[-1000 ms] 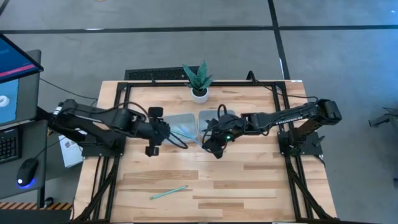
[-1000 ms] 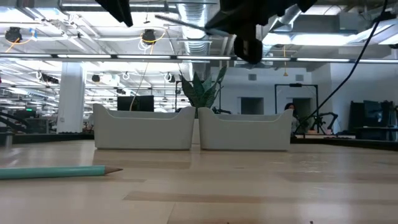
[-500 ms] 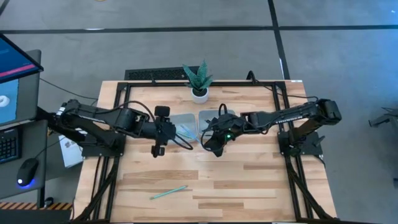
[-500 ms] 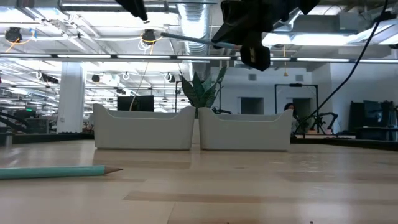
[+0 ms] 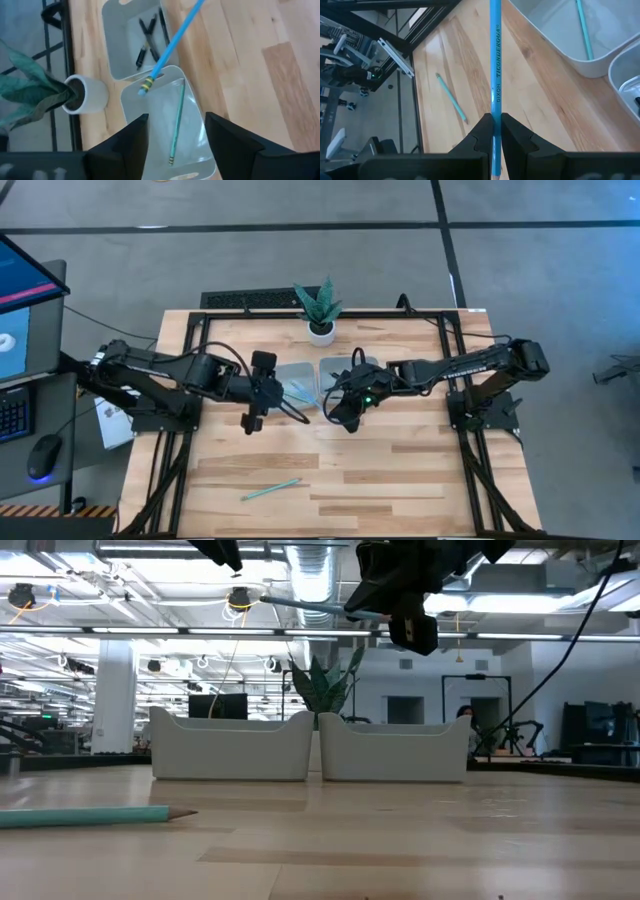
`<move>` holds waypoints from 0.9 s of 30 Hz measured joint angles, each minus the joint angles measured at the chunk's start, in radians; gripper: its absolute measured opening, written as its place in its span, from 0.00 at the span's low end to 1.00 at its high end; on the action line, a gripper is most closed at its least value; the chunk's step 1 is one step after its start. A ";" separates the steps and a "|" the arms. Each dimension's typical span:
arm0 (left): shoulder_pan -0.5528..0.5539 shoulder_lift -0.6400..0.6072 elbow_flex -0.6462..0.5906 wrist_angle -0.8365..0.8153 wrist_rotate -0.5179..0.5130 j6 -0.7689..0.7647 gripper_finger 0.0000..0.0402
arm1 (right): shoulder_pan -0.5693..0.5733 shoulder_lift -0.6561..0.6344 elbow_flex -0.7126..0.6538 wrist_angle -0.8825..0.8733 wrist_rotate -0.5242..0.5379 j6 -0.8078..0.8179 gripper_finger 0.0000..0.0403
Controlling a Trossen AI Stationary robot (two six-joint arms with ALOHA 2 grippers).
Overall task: Sort pens & pencils
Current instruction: Put the blue pencil into the left gray bin
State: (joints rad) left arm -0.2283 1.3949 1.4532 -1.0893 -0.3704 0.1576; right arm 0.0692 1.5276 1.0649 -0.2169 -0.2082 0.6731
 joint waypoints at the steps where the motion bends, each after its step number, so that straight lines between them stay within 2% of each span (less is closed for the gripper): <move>1: 0.000 0.000 0.000 0.000 0.001 0.011 0.48 | 0.000 0.000 0.000 0.000 0.000 0.000 0.12; 5: 0.000 0.000 0.000 0.001 -0.018 0.017 0.59 | 0.000 0.000 0.000 0.002 0.000 0.000 0.12; 9: 0.000 0.000 0.000 -0.022 -0.054 -0.062 0.66 | 0.000 0.000 0.000 0.018 0.000 0.033 0.12; 18: -0.002 0.000 0.000 -0.095 -0.062 -0.136 0.69 | 0.000 0.000 0.000 0.023 -0.001 0.061 0.12; 24: 0.001 0.072 0.000 -0.020 -0.037 0.087 0.69 | 0.000 0.000 0.000 0.023 -0.004 0.113 0.12; 27: 0.001 0.133 0.000 -0.020 -0.060 0.139 0.69 | 0.000 0.000 0.000 0.019 -0.004 0.120 0.12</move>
State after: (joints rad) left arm -0.2276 1.5277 1.4533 -1.1092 -0.4300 0.2969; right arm 0.0692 1.5276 1.0649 -0.1974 -0.2123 0.7931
